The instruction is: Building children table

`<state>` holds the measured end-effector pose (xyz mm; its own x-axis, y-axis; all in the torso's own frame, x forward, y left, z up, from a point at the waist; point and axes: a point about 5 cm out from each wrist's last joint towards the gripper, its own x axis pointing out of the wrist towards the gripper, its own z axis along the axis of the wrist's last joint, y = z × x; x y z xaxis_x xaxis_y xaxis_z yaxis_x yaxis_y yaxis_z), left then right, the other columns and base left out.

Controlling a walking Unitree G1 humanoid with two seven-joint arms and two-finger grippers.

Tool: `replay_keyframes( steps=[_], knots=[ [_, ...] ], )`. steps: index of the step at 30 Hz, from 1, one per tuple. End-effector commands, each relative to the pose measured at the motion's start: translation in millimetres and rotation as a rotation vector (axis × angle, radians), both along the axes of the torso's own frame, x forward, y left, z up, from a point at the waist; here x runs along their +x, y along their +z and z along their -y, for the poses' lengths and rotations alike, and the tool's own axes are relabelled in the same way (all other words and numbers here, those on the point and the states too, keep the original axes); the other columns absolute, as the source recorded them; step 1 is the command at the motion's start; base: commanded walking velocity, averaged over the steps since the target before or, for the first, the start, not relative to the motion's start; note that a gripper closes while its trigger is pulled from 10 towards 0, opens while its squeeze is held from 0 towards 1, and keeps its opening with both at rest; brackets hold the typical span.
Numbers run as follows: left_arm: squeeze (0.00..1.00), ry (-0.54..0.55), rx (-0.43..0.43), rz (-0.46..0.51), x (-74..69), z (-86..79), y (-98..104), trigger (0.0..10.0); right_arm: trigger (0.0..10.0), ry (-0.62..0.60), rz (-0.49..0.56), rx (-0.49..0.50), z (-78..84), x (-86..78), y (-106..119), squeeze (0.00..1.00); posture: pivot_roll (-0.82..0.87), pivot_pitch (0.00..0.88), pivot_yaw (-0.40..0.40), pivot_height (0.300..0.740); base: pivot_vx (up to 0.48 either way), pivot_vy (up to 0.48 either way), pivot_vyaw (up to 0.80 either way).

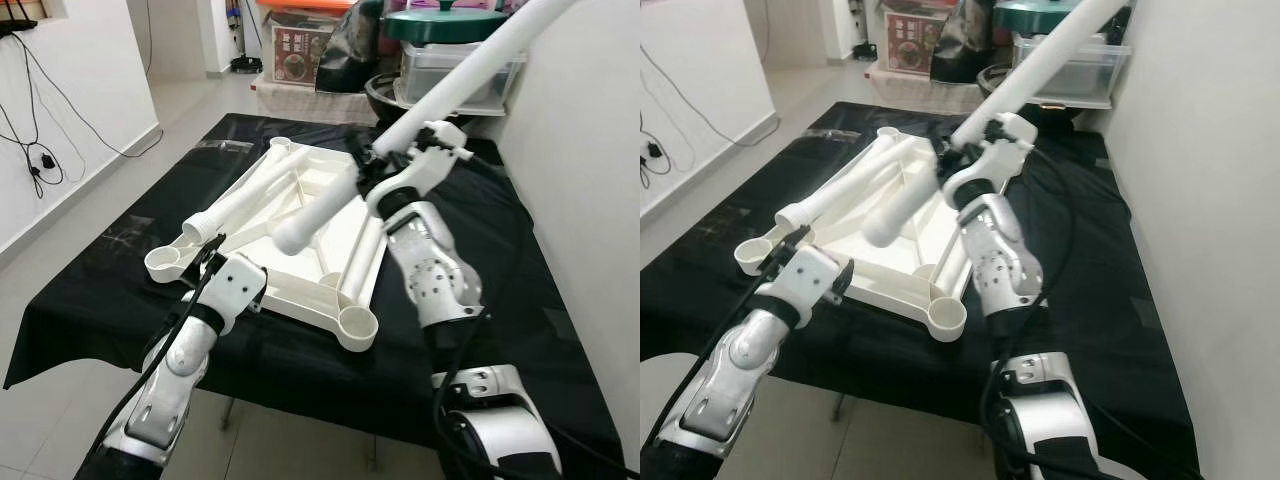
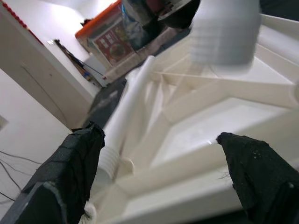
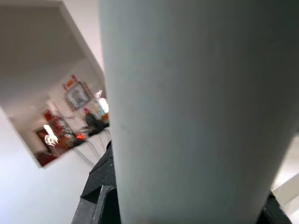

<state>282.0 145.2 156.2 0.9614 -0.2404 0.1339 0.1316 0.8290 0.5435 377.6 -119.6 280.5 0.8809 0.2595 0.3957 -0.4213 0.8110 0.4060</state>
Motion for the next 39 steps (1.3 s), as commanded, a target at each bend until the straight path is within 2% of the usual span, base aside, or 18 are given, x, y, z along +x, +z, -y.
replay_keyframes(
  steps=[1, 2, 4, 7, 9, 12, 17, 20, 22, 23, 25, 26, 28, 31, 35, 39],
  knots=[
    [0.0, -0.042, -0.065, -0.052, -12.9, 3.9, -10.2, 10.0, 0.0, 0.031, 0.087, -0.094, 8.2, -1.7, 13.8, 0.0, 0.11, 0.0, -0.068, 0.74, 0.0, 0.0, 0.0],
    [0.0, -0.042, -0.065, -0.052, -12.9, 3.9, -10.2, 10.0, 0.0, 0.031, 0.087, -0.094, 8.2, -1.7, 13.8, 0.0, 0.11, 0.0, -0.068, 0.74, 0.0, 0.0, 0.0],
    [0.0, -0.061, -0.116, -0.098, -25.5, 5.4, -18.2, 10.0, 0.0, 0.052, 0.116, -0.192, 19.1, -3.3, 14.7, 0.0, 0.11, 0.0, -0.068, 0.74, 0.0, 0.0, 0.0],
    [0.0, -0.06, -0.13, -0.109, -29.3, 4.5, -20.1, 10.0, 0.0, 0.049, 0.119, -0.226, 25.3, -3.3, 14.6, 0.0, 0.11, 0.0, -0.069, 0.74, 0.0, 0.0, 0.0],
    [0.0, -0.046, -0.14, -0.125, -34.2, -0.9, -23.5, 10.0, 0.0, 0.069, 0.135, -0.3, 36.5, -4.1, 15.0, 0.0, 0.1, 0.0, -0.069, 0.74, 0.0, 0.0, 0.0],
    [0.0, -0.037, -0.14, -0.128, -35.0, -2.9, -24.1, 10.0, 0.0, 0.082, 0.143, -0.324, 38.9, -4.3, 15.1, 0.0, 0.1, 0.0, -0.069, 0.74, 0.0, 0.0, 0.0],
    [0.0, -0.02, -0.153, -0.127, -32.5, -7.6, -22.5, 10.0, 0.0, 0.171, 0.166, -0.4, 35.2, -13.3, 8.0, 0.0, 0.09, 0.0, -0.057, 0.74, 0.0, 0.0, 0.0],
    [0.0, -0.02, -0.168, -0.128, -33.1, -10.9, -19.7, 10.0, 0.0, 0.294, 0.175, -0.488, 28.6, -26.1, -4.7, 0.0, 0.09, 0.0, -0.051, 0.74, 0.0, 0.0, 0.0],
    [0.0, -0.02, -0.168, -0.128, -33.1, -10.9, -19.7, 10.0, 0.0, 0.294, 0.175, -0.488, 28.6, -26.1, -4.7, 0.0, 0.09, 0.0, -0.051, 0.74, 0.0, 0.0, 0.0],
    [0.0, -0.014, -0.172, -0.131, -34.4, -14.4, -19.2, 10.0, 0.0, 0.358, 0.178, -0.529, 26.4, -31.8, -9.9, 0.0, 0.09, 0.0, -0.051, 0.74, 0.0, 0.0, 0.0],
    [0.0, -0.014, -0.172, -0.131, -34.4, -14.4, -19.2, 10.0, 0.0, 0.358, 0.178, -0.529, 26.4, -31.8, -9.9, 0.0, 0.09, 0.0, -0.051, 0.74, 0.0, 0.0, 0.0],
    [0.0, 0.005, -0.18, -0.131, -35.5, -20.7, -18.6, 10.0, 0.0, 0.422, 0.177, -0.578, 25.8, -36.6, -15.5, 0.0, 0.09, 0.0, -0.059, 0.74, 0.0, 0.0, 0.0],
    [0.0, 0.005, -0.18, -0.131, -35.5, -20.7, -18.6, 10.0, 0.0, 0.422, 0.177, -0.578, 25.8, -36.6, -15.5, 0.0, 0.09, 0.0, -0.059, 0.74, 0.0, 0.0, 0.0],
    [0.0, 0.055, -0.208, -0.123, -37.5, -33.4, -15.9, 10.0, 0.0, 0.561, 0.172, -0.68, 28.0, -47.7, -23.9, 0.0, 0.1, 0.0, -0.072, 0.74, 0.0, 0.0, 0.0],
    [0.0, 0.058, -0.21, -0.123, -38.4, -34.2, -15.8, 10.0, 0.0, 0.587, 0.173, -0.692, 28.3, -50.1, -24.3, 0.0, 0.1, 0.0, -0.073, 0.74, 0.0, 0.0, 0.0],
    [0.0, 0.073, -0.216, -0.13, -40.4, -37.6, -18.5, 10.0, 0.0, 0.642, 0.162, -0.699, 25.4, -61.2, -31.2, 0.0, 0.08, 0.0, -0.074, 0.74, 0.0, 0.0, 0.0]
  ],
)
